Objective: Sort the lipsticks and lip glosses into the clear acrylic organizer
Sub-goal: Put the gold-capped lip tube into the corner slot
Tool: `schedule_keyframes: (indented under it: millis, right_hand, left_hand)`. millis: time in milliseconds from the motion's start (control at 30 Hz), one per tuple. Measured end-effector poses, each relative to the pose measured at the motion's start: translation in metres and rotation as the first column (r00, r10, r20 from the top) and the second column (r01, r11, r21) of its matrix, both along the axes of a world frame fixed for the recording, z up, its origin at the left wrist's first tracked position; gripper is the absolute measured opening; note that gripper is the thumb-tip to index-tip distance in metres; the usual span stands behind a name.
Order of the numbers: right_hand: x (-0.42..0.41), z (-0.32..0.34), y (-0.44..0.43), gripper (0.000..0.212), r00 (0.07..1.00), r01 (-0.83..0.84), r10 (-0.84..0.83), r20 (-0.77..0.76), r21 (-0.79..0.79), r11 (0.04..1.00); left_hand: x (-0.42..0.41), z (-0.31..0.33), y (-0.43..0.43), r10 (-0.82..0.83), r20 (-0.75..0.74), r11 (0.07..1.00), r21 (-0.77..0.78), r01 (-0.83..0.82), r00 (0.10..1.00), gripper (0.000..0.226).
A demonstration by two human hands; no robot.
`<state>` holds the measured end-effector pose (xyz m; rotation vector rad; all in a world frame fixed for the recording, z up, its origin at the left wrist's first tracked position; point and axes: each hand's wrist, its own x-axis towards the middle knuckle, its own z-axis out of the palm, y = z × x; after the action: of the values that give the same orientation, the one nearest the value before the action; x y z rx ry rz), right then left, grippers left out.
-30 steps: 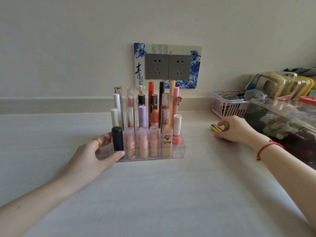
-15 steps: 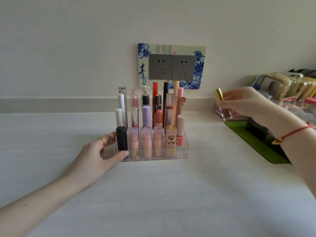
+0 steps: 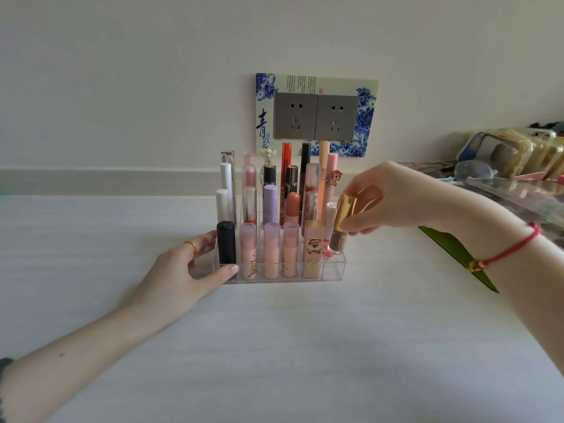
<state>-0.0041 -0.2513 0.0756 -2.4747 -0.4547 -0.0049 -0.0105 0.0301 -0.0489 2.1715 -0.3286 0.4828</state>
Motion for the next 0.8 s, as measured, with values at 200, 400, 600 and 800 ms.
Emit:
schedule_keyframes:
  millis: [200, 400, 600, 800]
  right_hand:
    - [0.002, -0.012, 0.008, 0.023, 0.999, 0.025, -0.016, 0.052, -0.177, 0.984]
    - [0.005, -0.020, 0.014, 0.026, 0.996, 0.074, -0.061, 0.059, -0.249, 0.966]
    - [0.007, -0.023, 0.016, 0.023, 0.994, 0.096, -0.077, 0.079, -0.274, 0.957]
    - [0.008, -0.023, 0.014, 0.034, 0.994, 0.095, -0.073, 0.080, -0.307, 0.947]
  left_hand:
    - [0.000, 0.000, 0.000, -0.006, -0.005, 1.000, -0.028, 0.006, 1.000, 0.067]
    - [0.001, -0.001, 0.001, -0.009, -0.002, 1.000, -0.024, 0.009, 1.000, 0.068]
    - [0.000, 0.000, 0.000, -0.030, -0.015, 0.999, -0.041, 0.029, 0.999, 0.082]
    - [-0.001, 0.000, 0.001, -0.032, -0.015, 0.999, -0.032, 0.032, 0.999, 0.080]
